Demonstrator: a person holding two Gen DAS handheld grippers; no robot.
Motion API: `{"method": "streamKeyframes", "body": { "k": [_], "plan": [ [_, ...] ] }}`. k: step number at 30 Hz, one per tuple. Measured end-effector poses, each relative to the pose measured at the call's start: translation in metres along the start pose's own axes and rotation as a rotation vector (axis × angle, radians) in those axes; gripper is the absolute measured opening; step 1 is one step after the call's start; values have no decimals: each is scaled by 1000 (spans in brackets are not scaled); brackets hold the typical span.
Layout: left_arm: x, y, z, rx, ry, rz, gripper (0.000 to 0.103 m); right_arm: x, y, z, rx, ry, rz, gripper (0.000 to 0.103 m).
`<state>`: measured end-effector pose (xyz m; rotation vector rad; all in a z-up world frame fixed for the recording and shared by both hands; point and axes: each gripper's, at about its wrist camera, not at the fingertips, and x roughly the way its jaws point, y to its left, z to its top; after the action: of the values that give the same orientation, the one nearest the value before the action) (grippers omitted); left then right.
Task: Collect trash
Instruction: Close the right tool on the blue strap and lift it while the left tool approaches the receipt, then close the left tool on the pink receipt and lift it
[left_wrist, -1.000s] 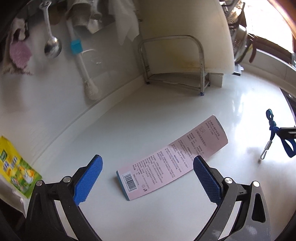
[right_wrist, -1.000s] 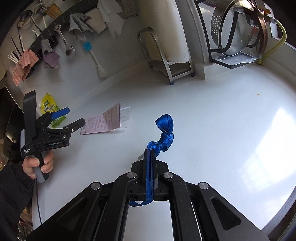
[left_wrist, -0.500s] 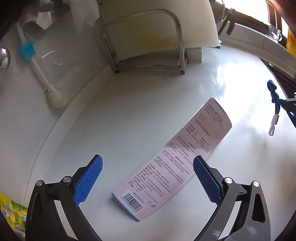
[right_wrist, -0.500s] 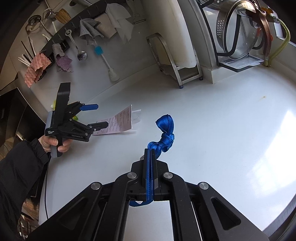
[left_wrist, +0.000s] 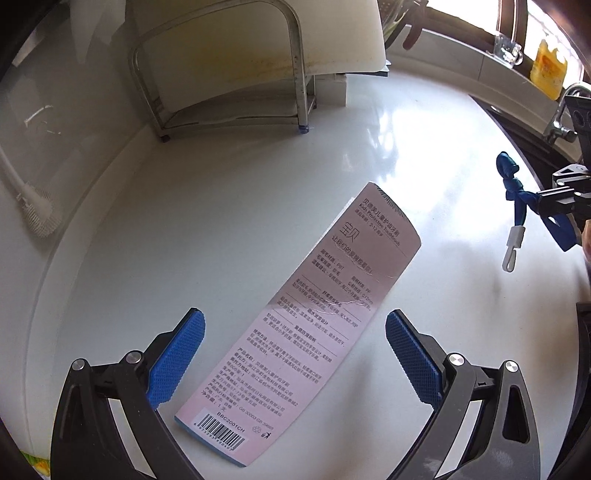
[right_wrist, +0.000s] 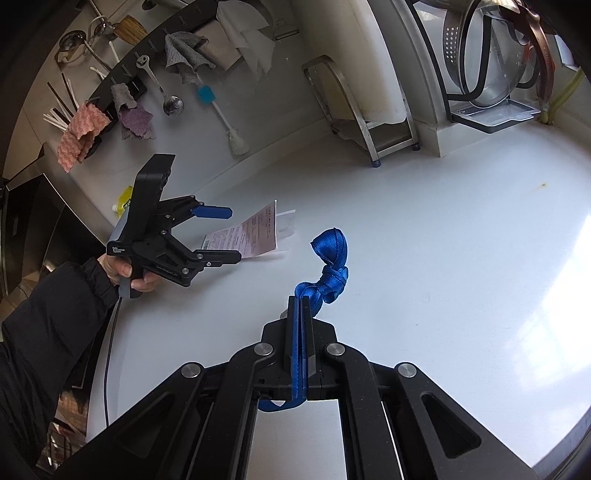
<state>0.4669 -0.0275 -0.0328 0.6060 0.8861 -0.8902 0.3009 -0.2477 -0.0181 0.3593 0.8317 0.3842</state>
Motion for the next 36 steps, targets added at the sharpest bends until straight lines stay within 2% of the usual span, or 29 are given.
{"method": "streamKeyframes", "body": {
  "k": [9, 17, 22, 25, 28, 36],
  "plan": [
    [18, -8, 0, 37, 29, -22, 97, 1, -1, 0, 4, 1, -6, 1],
    [21, -9, 2, 5, -5, -50, 94, 2, -1, -1, 5, 3, -7, 1],
    [14, -13, -1, 0, -45, -41, 69, 2, -1, -1, 6, 3, -8, 1],
    [11, -17, -3, -3, -57, -27, 61, 2, -2, -1, 6, 5, -8, 1],
    [9, -20, -3, -12, -64, 0, 55, 3, -2, -2, 5, 3, -16, 1],
    [-4, -47, -9, -27, -59, 114, 53, 3, -2, -2, 0, 0, -34, 1]
  ]
}}
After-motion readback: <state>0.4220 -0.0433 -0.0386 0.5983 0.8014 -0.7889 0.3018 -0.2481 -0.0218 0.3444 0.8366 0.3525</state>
